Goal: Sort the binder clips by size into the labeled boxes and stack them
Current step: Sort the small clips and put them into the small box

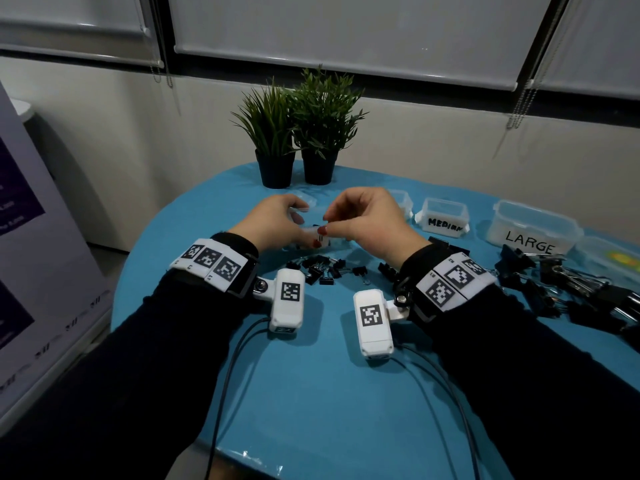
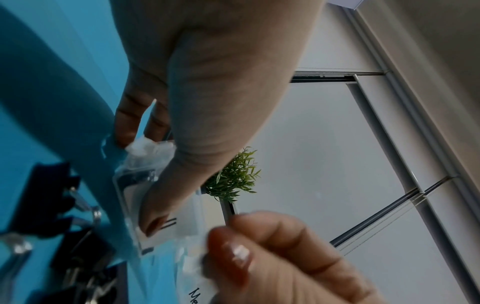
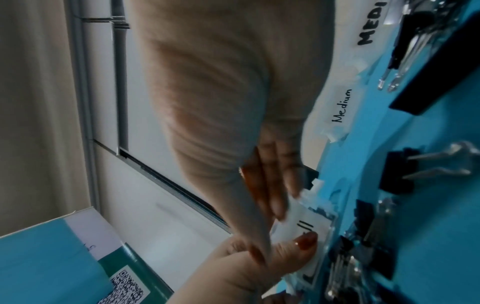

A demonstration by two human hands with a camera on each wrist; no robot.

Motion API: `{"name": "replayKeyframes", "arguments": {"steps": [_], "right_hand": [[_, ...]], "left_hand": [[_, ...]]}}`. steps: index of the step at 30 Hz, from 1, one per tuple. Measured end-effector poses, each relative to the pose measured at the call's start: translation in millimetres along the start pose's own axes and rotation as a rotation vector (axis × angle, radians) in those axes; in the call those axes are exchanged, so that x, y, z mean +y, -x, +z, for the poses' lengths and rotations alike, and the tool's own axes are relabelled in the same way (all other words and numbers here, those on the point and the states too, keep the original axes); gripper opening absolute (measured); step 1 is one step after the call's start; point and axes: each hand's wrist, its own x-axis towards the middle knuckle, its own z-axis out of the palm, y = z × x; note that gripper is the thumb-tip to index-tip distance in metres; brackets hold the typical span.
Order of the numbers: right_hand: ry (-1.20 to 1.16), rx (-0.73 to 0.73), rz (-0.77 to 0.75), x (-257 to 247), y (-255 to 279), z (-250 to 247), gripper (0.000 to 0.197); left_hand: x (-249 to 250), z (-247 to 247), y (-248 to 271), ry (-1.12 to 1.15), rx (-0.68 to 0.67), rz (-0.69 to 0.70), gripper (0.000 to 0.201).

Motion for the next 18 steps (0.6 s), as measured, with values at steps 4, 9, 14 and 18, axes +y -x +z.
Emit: {"name": "replayKeyframes", "arguments": {"steps": [4, 9, 14, 18], "right_hand": [[0.31, -0.413, 0.073, -5, 8, 4, 0.039], [0.403, -0.426, 0.109, 1, 7, 5, 0.034], [0.338, -0.288, 0.133, 8, 5, 1, 0.024], [0.155, -0.137, 0.161, 8, 1, -5, 0.022]], "left_hand": [[-5, -1, -6, 0.01, 0.043, -0.046, 0.068], [-4, -1, -5, 0.019, 0.038, -0.06, 0.071], [-2, 1, -3, 0.018, 0.023, -0.048, 0.072], [-1, 1, -1, 0.014, 0.01, -0.042, 0.072]]}}
